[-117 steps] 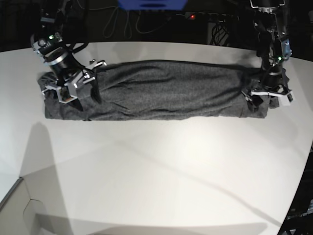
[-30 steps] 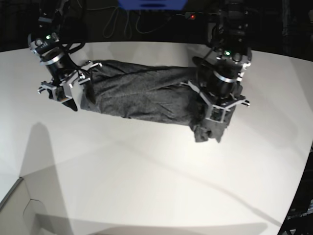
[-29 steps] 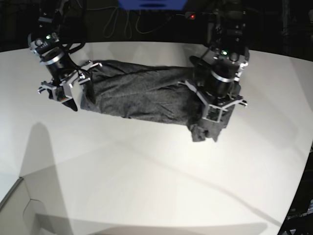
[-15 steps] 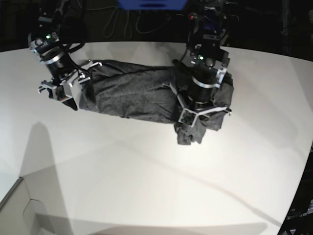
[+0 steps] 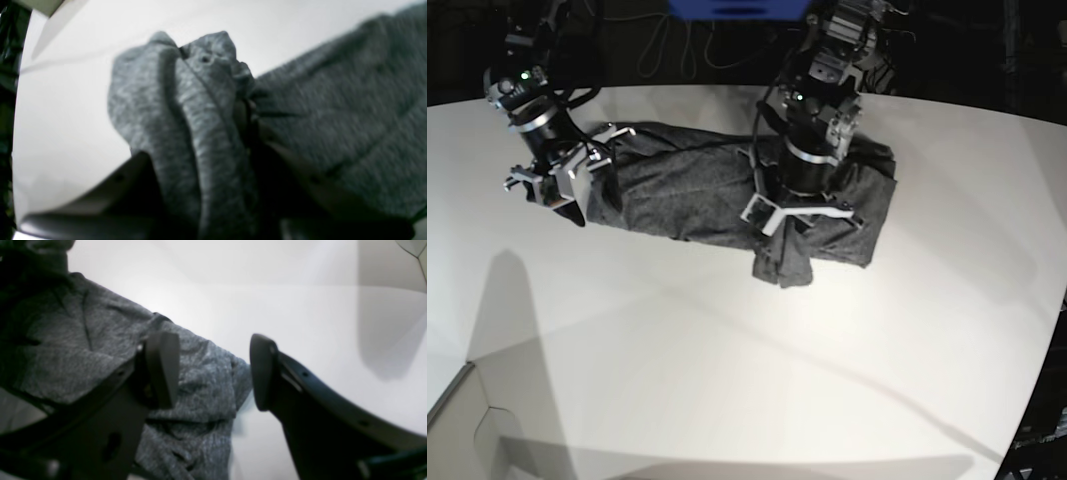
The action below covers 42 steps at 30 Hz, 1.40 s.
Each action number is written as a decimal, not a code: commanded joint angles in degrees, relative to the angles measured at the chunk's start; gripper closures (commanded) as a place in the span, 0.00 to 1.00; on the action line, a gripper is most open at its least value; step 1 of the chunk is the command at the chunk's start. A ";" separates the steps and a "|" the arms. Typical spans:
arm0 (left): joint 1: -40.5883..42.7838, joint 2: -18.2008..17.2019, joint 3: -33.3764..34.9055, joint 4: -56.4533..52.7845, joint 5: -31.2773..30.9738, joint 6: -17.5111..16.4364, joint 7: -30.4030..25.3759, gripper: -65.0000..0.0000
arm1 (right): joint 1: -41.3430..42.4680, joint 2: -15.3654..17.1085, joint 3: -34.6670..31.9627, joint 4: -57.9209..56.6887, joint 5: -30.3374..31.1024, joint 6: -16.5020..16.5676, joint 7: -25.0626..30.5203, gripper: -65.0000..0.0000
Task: Layout the t-shirt on the table in an organized manner, then fold the t-shirt properly
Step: 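Grasp the strip end with the left gripper and fold it toward the right gripper, then lay the folded end onto the strip with the left gripper and release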
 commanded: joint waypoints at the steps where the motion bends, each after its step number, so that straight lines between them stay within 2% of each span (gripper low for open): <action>1: -0.52 0.05 0.92 1.05 0.15 0.88 -1.05 0.99 | 0.23 0.21 0.12 1.25 1.06 -0.03 1.66 0.48; 5: -0.52 -0.74 1.27 0.97 0.24 0.88 -0.96 0.99 | 0.32 0.21 0.12 1.25 1.06 -0.03 1.66 0.48; 7: -0.52 -0.74 1.27 0.61 0.24 0.88 -0.87 0.95 | 0.32 0.21 0.12 1.25 1.06 -0.03 1.66 0.48; 9: -0.69 -0.74 1.18 -0.88 0.24 0.88 -0.87 0.85 | 0.32 0.21 0.03 1.25 1.06 -0.03 1.66 0.48; 12: -1.57 -0.74 1.36 -2.20 0.24 0.88 -1.05 0.63 | 0.32 0.21 0.03 1.25 1.06 -0.03 1.66 0.48; 14: -1.40 -0.65 1.36 -2.11 0.24 0.88 -1.31 0.56 | 0.32 0.21 0.03 1.25 1.06 -0.03 1.66 0.48; 18: -1.22 -0.38 1.62 -0.27 -0.11 0.44 -1.40 0.56 | 0.32 0.21 0.03 1.25 1.06 -0.03 1.66 0.48; 23: -1.22 -2.14 6.63 2.02 0.15 0.44 -1.31 0.56 | 0.41 0.21 -0.14 1.25 1.06 -0.03 1.66 0.48; 27: -1.13 -2.14 9.27 2.02 0.15 0.44 -1.05 0.56 | 0.85 0.21 -0.14 1.25 1.15 -0.03 1.66 0.48; 42: 1.86 -2.14 8.57 10.02 -0.29 0.53 -1.40 0.56 | 1.29 0.21 -0.06 1.07 1.15 -0.03 1.66 0.48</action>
